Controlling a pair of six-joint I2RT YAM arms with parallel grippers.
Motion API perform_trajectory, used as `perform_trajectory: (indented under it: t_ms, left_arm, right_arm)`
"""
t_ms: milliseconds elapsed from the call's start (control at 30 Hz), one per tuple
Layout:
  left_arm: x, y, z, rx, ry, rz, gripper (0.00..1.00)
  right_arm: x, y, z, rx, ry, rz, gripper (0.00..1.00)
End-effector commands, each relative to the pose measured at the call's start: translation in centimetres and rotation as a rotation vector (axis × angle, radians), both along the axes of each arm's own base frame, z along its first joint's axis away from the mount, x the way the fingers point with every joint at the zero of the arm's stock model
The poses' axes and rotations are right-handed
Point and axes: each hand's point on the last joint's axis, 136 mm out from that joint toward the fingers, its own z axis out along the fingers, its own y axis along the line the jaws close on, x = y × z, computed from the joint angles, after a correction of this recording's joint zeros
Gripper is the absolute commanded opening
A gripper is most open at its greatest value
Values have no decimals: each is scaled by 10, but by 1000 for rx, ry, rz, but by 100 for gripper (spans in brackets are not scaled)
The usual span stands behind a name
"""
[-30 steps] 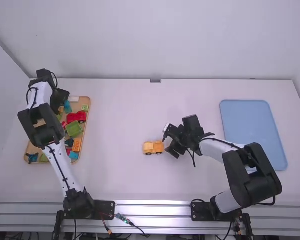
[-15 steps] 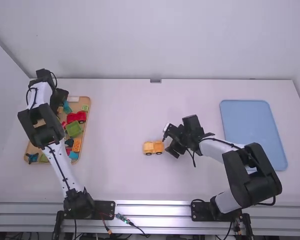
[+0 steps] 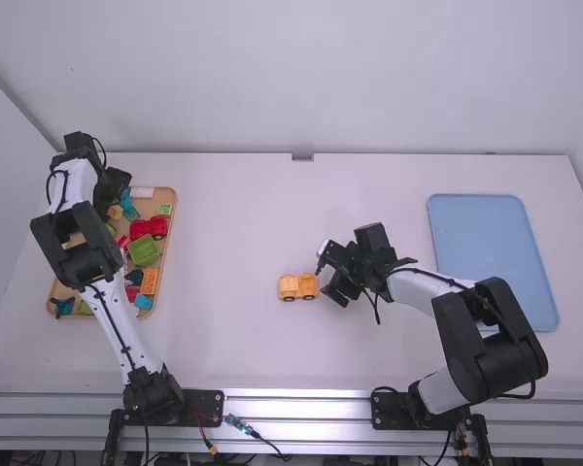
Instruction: Assemble lego blocks to make yellow taxi
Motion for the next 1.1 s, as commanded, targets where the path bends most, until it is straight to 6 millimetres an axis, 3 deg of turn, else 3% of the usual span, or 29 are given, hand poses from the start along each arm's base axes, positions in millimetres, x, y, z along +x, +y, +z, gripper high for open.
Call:
perform_trajectory:
  t_ms: [0, 233, 600, 900, 1067]
  left_arm:
    - [-6, 7, 27, 12, -29, 0, 99]
    - [-15, 20, 26, -16, -38, -16, 98]
    - [-12, 14, 23, -55, -71, -194, 89]
    - [-11, 7, 7, -58, -62, -188, 81]
    - [-11, 12, 16, -51, -66, -182, 77]
  right_arm:
    - [-1, 2, 6, 10, -12, 5, 100]
    - [0, 1, 5, 4, -16, 2, 100]
    - [0, 1, 6, 9, -16, 1, 100]
    - [-1, 1, 5, 7, -12, 2, 100]
    - [0, 1, 5, 6, -14, 0, 100]
